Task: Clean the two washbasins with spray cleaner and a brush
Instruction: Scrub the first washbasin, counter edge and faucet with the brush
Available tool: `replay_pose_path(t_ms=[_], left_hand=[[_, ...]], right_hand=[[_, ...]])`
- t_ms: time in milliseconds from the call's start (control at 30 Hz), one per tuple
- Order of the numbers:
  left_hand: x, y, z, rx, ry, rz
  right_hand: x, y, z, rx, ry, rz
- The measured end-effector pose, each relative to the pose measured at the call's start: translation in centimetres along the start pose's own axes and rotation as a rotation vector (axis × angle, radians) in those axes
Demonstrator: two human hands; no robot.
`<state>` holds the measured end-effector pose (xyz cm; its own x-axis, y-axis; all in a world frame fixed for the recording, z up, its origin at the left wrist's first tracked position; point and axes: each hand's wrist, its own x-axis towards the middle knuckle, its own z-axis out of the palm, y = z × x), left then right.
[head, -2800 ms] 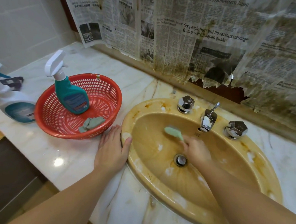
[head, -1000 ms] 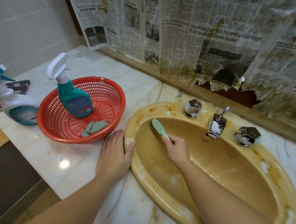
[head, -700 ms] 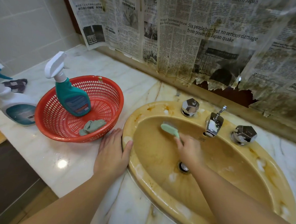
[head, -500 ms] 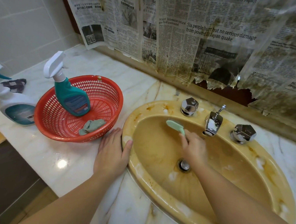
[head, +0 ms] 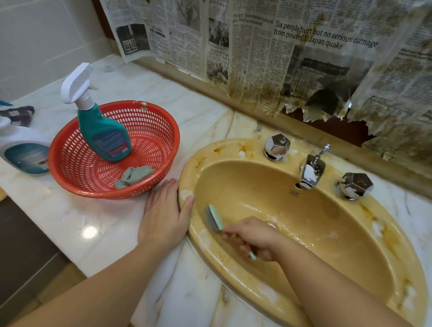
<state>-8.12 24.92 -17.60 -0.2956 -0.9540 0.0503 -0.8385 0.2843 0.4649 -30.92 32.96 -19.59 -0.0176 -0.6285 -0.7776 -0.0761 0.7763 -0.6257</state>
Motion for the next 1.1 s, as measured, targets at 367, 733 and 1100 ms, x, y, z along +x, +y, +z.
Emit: replay_pose_path(t_ms=[367, 733, 1100], left_hand=[[0.1, 0.0, -0.2, -0.004, -0.014, -0.005], [0.1, 0.2, -0.4, -0.001, -0.028, -0.010], [0.3, 0.1, -0.3, 0.000, -0.037, -0.007]], right_hand=[[0.4, -0.9, 1.0, -0.076, 0.081, -0.124], [-1.4, -0.4, 2.0, -0.101, 0.106, -0.137], [-2.0, 1.5, -1.0, -0.268, 0.051, -0.085]])
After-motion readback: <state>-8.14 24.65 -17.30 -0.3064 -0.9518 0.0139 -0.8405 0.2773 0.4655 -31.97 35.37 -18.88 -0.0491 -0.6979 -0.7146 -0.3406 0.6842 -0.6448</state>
